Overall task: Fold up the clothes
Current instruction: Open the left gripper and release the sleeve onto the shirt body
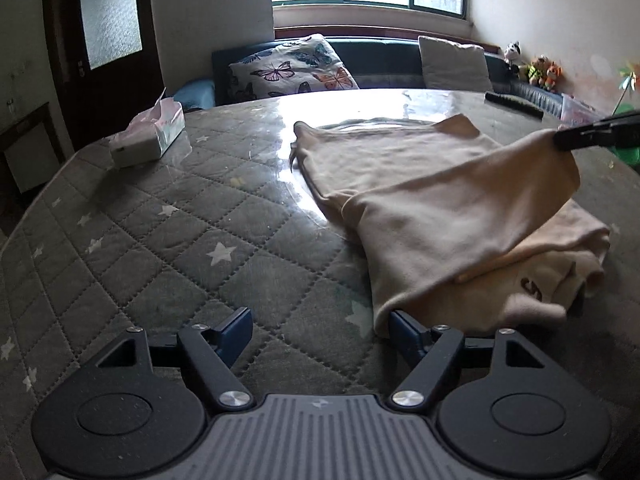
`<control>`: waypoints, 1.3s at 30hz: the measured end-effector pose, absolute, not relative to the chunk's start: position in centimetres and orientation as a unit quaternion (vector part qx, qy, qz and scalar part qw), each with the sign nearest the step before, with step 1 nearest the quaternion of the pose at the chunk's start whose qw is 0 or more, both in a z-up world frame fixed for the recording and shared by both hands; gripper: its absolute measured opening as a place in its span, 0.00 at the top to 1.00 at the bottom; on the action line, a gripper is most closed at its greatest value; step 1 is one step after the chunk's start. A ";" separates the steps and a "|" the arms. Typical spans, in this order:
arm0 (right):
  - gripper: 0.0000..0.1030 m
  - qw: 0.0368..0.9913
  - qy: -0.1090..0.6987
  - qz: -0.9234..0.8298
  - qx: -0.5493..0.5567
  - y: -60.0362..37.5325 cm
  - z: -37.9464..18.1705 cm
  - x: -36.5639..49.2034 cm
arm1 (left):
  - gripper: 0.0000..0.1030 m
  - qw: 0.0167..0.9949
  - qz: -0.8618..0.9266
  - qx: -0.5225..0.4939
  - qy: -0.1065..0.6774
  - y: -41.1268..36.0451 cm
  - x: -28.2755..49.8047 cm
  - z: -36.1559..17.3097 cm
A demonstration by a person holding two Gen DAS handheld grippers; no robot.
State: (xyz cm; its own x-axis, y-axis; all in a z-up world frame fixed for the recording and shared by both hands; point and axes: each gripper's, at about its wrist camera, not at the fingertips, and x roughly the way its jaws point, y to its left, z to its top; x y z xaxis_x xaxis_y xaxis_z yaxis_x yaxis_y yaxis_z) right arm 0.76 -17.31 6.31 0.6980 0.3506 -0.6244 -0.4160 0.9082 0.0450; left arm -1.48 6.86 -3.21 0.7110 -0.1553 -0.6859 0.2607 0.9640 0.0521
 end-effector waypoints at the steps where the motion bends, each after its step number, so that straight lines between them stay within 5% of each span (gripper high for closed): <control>1: 0.99 0.920 0.331 0.203 -0.048 -17.5 6.1 0.8 | 0.25 0.922 -0.115 0.073 0.362 6.9 -1.6 -3.2; 13: 0.98 0.907 0.389 0.159 -0.026 -19.7 2.2 1.8 | 0.26 0.922 -0.120 0.083 0.358 7.6 -2.5 -2.0; 27: 0.81 0.915 0.351 0.196 -0.033 -18.2 3.0 2.8 | 0.64 0.926 -0.202 0.057 0.313 2.8 2.3 0.7; 39: 0.82 0.904 0.375 0.201 -0.035 -18.4 1.5 2.7 | 0.65 0.909 -0.218 0.082 0.347 0.7 4.5 -2.3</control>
